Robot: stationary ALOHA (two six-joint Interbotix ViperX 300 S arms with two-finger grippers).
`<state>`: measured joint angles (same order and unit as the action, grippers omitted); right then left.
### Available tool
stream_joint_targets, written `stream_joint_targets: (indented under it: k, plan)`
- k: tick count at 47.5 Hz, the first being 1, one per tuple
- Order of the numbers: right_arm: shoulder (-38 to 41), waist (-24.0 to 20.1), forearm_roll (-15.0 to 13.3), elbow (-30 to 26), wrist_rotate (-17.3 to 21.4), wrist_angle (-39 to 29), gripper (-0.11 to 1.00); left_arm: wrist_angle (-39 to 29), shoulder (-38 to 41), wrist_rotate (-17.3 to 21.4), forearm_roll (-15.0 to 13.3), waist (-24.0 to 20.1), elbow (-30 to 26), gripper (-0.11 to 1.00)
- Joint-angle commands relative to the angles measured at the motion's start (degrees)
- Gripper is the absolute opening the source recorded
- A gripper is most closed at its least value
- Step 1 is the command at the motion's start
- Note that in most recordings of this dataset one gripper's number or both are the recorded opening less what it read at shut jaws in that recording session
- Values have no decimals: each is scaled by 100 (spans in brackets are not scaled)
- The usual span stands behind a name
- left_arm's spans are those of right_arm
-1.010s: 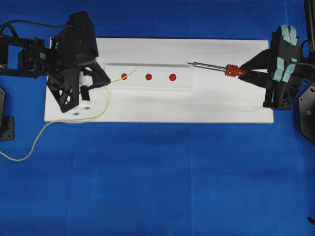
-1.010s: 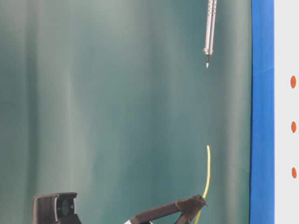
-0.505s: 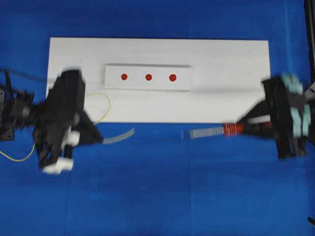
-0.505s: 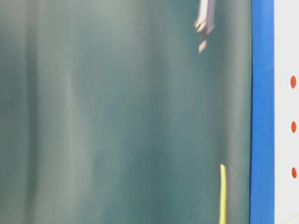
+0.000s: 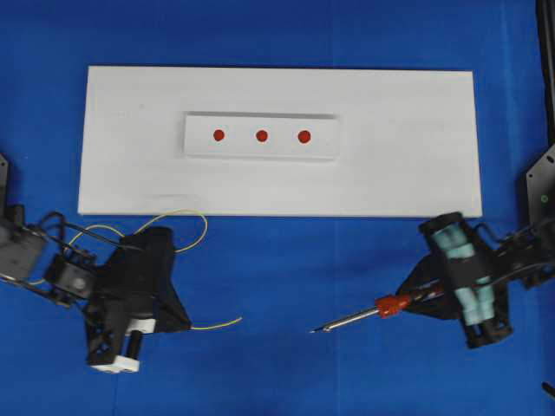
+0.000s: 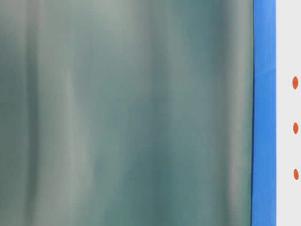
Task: Touch the tip of the soldering iron to the tip of the solder at the mark.
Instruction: 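Place solder wire and iron on the table and open both grippers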
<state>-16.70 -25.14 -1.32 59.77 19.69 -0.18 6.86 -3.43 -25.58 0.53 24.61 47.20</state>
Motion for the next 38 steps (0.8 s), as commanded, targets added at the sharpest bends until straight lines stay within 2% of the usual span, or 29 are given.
stream_joint_targets:
  k: [1,13,28,31,33,36,38]
  plan:
    - [316,-26,18,-79,0,352,6,387,299,-26,-9,18,-53,1]
    - [1055,-62,44,-141,18,932,6,580,844,-26,-9,18,-88,1]
    - [1424,-141,475,-220,26,1178,6,448,888,-35,-9,18,-97,2]
    - [1433,-158,545,-229,26,1151,8,431,888,-44,-9,18,-114,8]
    - [1424,-167,589,-229,26,1134,14,413,888,-44,-9,26,-132,18]
    - [1424,-158,633,-246,26,1116,28,343,870,-44,-9,18,-167,35]
    - [1415,-158,659,-264,26,1107,42,272,835,-35,-9,18,-211,48]
